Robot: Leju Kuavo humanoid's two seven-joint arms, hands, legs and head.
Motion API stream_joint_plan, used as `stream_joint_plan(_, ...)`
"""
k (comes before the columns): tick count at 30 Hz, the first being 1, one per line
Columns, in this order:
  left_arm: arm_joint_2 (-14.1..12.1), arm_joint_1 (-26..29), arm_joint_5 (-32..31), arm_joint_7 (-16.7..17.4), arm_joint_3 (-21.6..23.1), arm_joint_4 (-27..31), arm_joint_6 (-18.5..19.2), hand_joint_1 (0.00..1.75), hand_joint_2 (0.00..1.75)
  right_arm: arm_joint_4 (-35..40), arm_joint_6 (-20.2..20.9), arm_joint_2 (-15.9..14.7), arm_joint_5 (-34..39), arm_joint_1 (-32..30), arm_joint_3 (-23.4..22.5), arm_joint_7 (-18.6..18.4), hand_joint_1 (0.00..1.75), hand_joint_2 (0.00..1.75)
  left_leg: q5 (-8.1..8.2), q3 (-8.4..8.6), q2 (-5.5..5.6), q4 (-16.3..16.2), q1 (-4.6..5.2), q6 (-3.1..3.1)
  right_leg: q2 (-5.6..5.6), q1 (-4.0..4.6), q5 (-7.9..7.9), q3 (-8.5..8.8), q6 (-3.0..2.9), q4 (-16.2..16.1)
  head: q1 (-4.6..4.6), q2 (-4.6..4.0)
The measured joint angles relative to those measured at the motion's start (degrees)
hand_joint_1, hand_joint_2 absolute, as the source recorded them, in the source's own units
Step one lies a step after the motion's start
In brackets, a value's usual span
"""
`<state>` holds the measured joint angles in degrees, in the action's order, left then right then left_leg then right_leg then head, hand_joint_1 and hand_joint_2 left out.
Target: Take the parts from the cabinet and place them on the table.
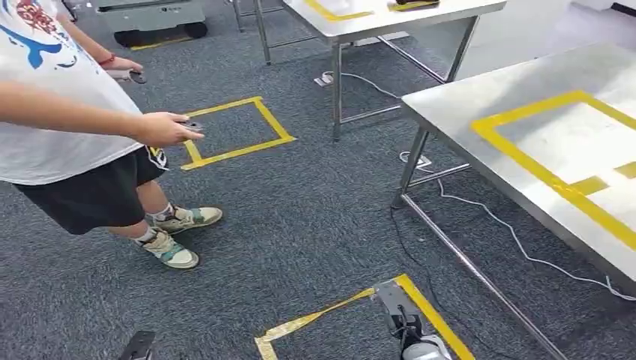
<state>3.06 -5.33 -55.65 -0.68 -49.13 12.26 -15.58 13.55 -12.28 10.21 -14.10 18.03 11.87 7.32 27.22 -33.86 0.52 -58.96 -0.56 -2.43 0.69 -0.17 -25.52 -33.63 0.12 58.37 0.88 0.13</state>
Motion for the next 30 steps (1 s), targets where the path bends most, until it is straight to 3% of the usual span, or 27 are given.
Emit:
stream_joint_plan(2, 0.02, 0.04, 0.39, -0.02, -0.2, 0.0, 0.04, 0.0, 0.0, 0.0, 0.26, 0.0, -0.02, -0.14, -0.02, 0.0, 0.0, 0.0, 4.47, -4.21, 0.0, -8.98, -0.05, -0.29, -0.14, 0.05, -0.02, -0.06, -0.35, 0.0, 0.06, 0.0)
stream_joint_plan(3, 0.02, 0.11, 0.52, -0.11, -0.35, 0.0, 0.09, 0.0, 0.0, -0.02, 0.41, -0.02, -0.02, -0.26, -0.04, 0.0, 0.0, 0.0, 6.0, -6.32, 0.0, -13.24, -0.03, -0.37, -0.17, 0.08, -0.02, -0.11, -0.37, 0.0, 0.09, 0.0)
stream_joint_plan(4, 0.02, 0.19, 0.57, -0.17, -0.48, 0.0, 0.2, 0.0, 0.0, -0.02, 0.67, -0.02, -0.07, -0.38, -0.07, 0.04, 0.0, 0.0, 6.38, -7.52, 0.0, -15.52, -0.04, -0.41, -0.16, 0.08, -0.01, -0.14, -0.37, 0.0, 0.07, 0.0)
stream_joint_plan(5, 0.02, 0.28, 0.66, -0.22, -0.7, 0.0, 0.28, 0.0, 0.0, -0.02, 0.96, -0.02, -0.18, -0.53, -0.07, 0.13, 0.0, 0.0, 5.3, -7.39, -0.01, -15.11, -0.05, -0.37, -0.13, 0.07, 0.0, -0.12, -0.36, 0.0, 0.09, 0.0)
stream_joint_plan(6, 0.06, 0.25, 0.87, -0.35, -0.85, 0.0, 0.43, 0.0, 0.0, -0.02, 1.24, -0.02, -0.2, -0.6, -0.09, 0.31, 0.0, 0.0, 3.1, -6.03, -0.01, -12.18, -0.08, -0.28, -0.12, 0.05, 0.0, -0.1, -0.34, 0.0, 0.09, 0.0)
stream_joint_plan(8, 0.06, 0.08, 1.05, -0.63, -0.98, 0.0, 0.61, 0.0, 0.0, -0.02, 1.6, 0.0, -0.26, -0.6, -0.09, 0.61, 0.0, 0.0, -1.5, -1.22, -0.04, -2.76, -0.18, -0.17, -0.07, -0.02, 0.03, 0.02, -0.12, 0.03, 0.09, 0.02)
stream_joint_plan(9, 0.19, -0.07, 1.05, -0.77, -1.09, 0.0, 0.65, 0.0, 0.0, -0.02, 1.77, 0.0, -0.37, -0.59, -0.09, 0.81, 0.0, 0.0, -2.05, 0.76, -0.11, 0.94, -0.33, -0.29, -0.04, 0.34, -0.02, -0.11, 0.32, 0.11, 0.13, 0.0)
stream_joint_plan(10, 0.26, -0.34, 1.05, -0.85, -1.16, 0.0, 0.7, 0.0, 0.0, -0.02, 1.92, 0.02, -0.39, -0.57, -0.09, 0.94, 0.0, 0.0, -1.7, 1.02, 0.19, 2.19, -0.29, 0.12, 0.03, 0.63, -0.17, -0.44, 0.61, 0.57, 0.16, 0.0)
stream_joint_plan(14, 0.52, -0.39, 1.09, -1.58, -1.31, 0.0, 0.87, 0.0, 0.0, 0.0, 1.94, 0.04, -0.46, -0.67, -0.09, 1.38, 0.0, 0.0, -2.19, 0.8, 0.16, 2.29, -0.22, 1.66, -0.05, 0.21, -0.08, -0.79, 1.86, 0.18, 0.04, 0.0)
stream_joint_plan(16, 0.52, -0.65, 1.09, -2.27, -1.33, 0.0, 0.85, 0.0, 0.0, 0.0, 1.83, 0.04, -0.5, -0.49, -0.09, 1.64, 0.0, 0.0, -2.2, 0.78, 0.13, 2.28, -0.19, 2.32, -0.21, 0.21, -3.4, -2.91, 2.29, 5.12, -0.55, 0.0)
stream_joint_plan(18, 0.44, -0.73, 0.94, -2.4, -1.33, 0.0, 0.94, 0.0, 0.0, 0.0, 4.36, 0.02, 0.35, -0.46, -0.22, 1.94, 0.0, 0.0, -2.17, 0.78, 0.04, 2.26, -0.04, 2.48, -0.22, 0.18, -7.64, -7.52, 2.49, 15.27, -0.59, 0.0)
stream_joint_plan(19, 0.39, -0.74, 0.83, -2.43, -1.33, 0.0, 1.05, 0.0, 0.0, 0.0, 6.24, -0.02, 0.52, -0.63, -0.37, 2.85, 0.0, 0.0, -2.15, 0.79, 0.03, 2.25, 0.02, 2.52, -0.21, 0.18, -8.41, -9.05, 2.54, 18.37, -0.5, 0.0)
stream_joint_plan(20, 0.39, -0.74, 0.7, -2.49, -1.33, 0.0, 1.25, 0.0, 0.0, 0.0, 7.74, -0.02, 0.55, -0.78, -0.46, 4.29, 0.0, 0.0, -2.15, 0.82, 0.03, 2.24, 0.04, 2.52, -0.21, 0.18, -7.81, -9.2, 2.53, 18.51, -0.53, 0.0)
stream_joint_plan(21, 0.41, -0.73, 0.68, -2.6, -1.33, 0.0, 1.42, 0.0, 0.0, 0.04, 8.88, -0.02, 0.66, -0.86, -0.5, 5.93, 0.0, 0.0, -2.14, 0.85, 0.07, 2.23, 0.04, 2.52, -0.21, 0.18, -5.85, -7.93, 2.43, 15.83, -0.55, 0.0)
stream_joint_plan(23, 0.52, -0.73, 0.68, -2.8, -1.33, 0.0, 1.48, 0.0, 0.0, 0.09, 9.55, -0.02, 0.72, -0.74, -0.61, 7.32, 0.0, 0.0, -2.05, 1.06, 0.13, 2.21, -0.03, 2.38, -0.25, 0.12, -0.98, -2.64, 2.21, 5.49, -0.55, 0.0)
stream_joint_plan(24, 0.52, -0.72, 0.68, -2.84, -1.33, 0.0, 1.62, 0.0, 0.0, 0.09, 9.68, -0.02, 0.74, -0.64, -0.68, 7.54, 0.0, 0.0, -1.95, 1.13, 0.14, 2.2, 0.0, 2.17, -0.28, 0.07, -0.28, -0.49, 2.12, 1.17, -0.59, 0.0)
stream_joint_plan(25, 0.48, -0.71, 0.68, -2.91, -1.33, 0.0, 1.64, 0.0, 0.0, 0.09, 10.09, -0.02, 0.87, -0.5, -0.72, 8.23, 0.0, 0.0, -1.81, 0.86, 0.19, 1.86, 0.36, 1.77, -0.09, 0.19, -0.71, 0.48, 1.84, 0.18, -0.49, 0.0)
stream_joint_plan(27, 0.48, -0.61, 0.7, -2.93, -1.36, 0.0, 1.64, 0.0, 0.0, 0.09, 10.8, -0.04, 1.36, -0.68, -1.03, 10.34, 0.0, 0.0, -2.17, 0.83, 0.19, 2.22, 0.2, 1.11, 0.07, 0.42, -0.5, 0.03, 1.31, 0.46, -0.44, 0.0)
stream_joint_plan(28, 0.48, -0.62, 0.7, -2.95, -1.38, 0.0, 1.66, 0.0, 0.0, 0.11, 11.03, -0.04, 1.68, -0.76, -1.16, 11.32, 0.0, 1.75, -2.3, 0.88, 0.19, 2.42, 0.09, 0.79, 0.09, 0.54, -0.44, -0.03, 0.94, 0.43, -0.44, 0.0)
stream_joint_plan(30, 0.39, -0.62, 0.7, -3.08, -1.38, 0.0, 1.7, 0.0, 0.0, 0.35, 11.32, -0.02, 1.68, -0.66, -1.27, 12.04, 0.0, 1.75, -1.19, 0.45, 0.09, 1.38, 0.05, 0.21, -0.02, 0.05, -0.06, 0.21, 0.21, -0.07, -0.37, 0.0)
